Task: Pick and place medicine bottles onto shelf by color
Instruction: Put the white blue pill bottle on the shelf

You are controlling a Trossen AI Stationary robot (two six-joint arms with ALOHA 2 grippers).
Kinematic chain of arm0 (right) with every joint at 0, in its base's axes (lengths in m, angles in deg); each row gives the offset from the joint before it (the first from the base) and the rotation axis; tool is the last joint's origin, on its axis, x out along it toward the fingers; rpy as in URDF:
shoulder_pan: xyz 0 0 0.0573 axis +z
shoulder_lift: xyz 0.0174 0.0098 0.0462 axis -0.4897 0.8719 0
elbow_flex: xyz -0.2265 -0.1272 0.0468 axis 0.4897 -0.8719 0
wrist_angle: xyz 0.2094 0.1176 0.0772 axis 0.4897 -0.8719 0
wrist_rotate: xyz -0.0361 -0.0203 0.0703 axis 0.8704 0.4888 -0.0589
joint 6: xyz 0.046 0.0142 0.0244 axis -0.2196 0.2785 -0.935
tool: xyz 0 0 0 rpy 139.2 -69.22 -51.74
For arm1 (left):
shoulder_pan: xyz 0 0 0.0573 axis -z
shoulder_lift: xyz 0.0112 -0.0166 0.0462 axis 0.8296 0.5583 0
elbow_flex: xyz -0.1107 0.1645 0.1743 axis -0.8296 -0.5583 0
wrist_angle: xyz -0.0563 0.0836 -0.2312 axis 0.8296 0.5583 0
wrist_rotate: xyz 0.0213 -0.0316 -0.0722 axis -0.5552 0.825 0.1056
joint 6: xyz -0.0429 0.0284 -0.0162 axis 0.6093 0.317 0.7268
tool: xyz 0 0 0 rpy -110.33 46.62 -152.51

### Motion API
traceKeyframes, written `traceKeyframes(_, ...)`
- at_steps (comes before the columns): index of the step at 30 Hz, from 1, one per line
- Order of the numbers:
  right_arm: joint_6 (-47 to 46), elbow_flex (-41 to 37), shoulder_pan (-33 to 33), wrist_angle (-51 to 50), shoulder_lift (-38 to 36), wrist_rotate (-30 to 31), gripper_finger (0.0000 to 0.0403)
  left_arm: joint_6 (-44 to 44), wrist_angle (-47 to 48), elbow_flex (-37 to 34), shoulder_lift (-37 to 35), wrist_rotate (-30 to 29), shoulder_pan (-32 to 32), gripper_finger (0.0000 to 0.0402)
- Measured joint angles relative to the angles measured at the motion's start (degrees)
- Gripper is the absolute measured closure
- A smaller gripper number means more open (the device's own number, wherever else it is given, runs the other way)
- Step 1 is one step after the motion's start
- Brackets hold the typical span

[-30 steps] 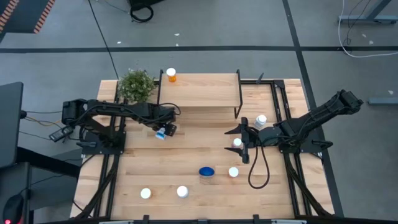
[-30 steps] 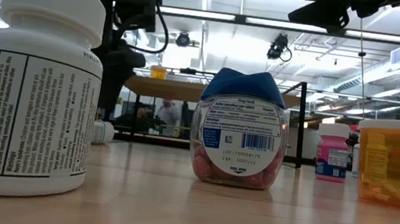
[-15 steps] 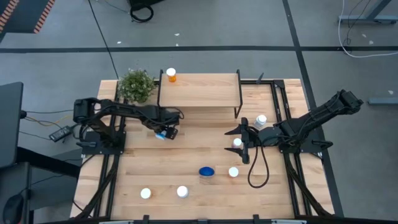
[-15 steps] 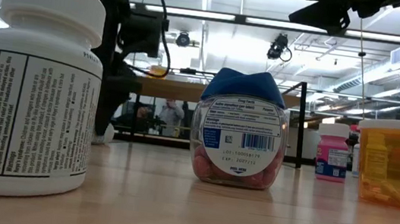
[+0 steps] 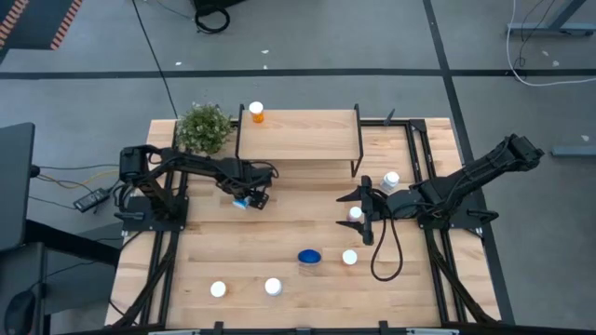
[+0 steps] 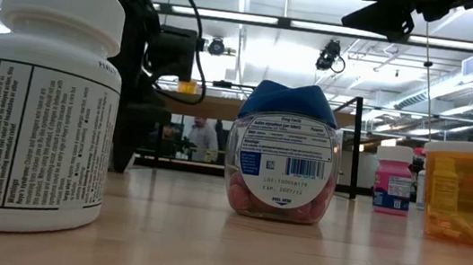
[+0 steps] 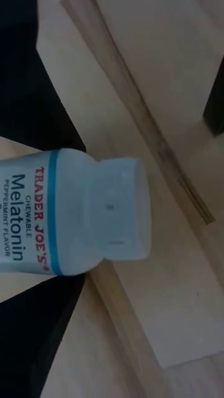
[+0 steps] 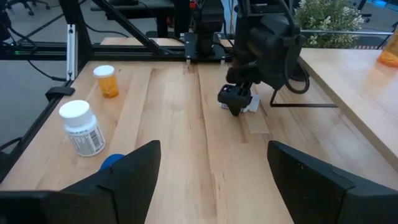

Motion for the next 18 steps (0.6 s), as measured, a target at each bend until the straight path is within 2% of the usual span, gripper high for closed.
traceKeyframes(6,-1.4,0.0,0.1,-0.4,0.0,0.0,0.0098,-1.5,-0.8,-0.1,0.1,2.0,-0.7,0.0101)
traceKeyframes(16,-4.2,0.0,0.4,-1.9,0.0,-0.5,0.0098,-2.2,-1.6,-0.1,0.0,1.7,0.4,0.0181)
traceKeyframes(18,-4.9,0.0,0.4,-2.3,0.0,-1.0,0.0098,-2.2,-1.6,-0.1,0.0,1.3,1.1,0.0186)
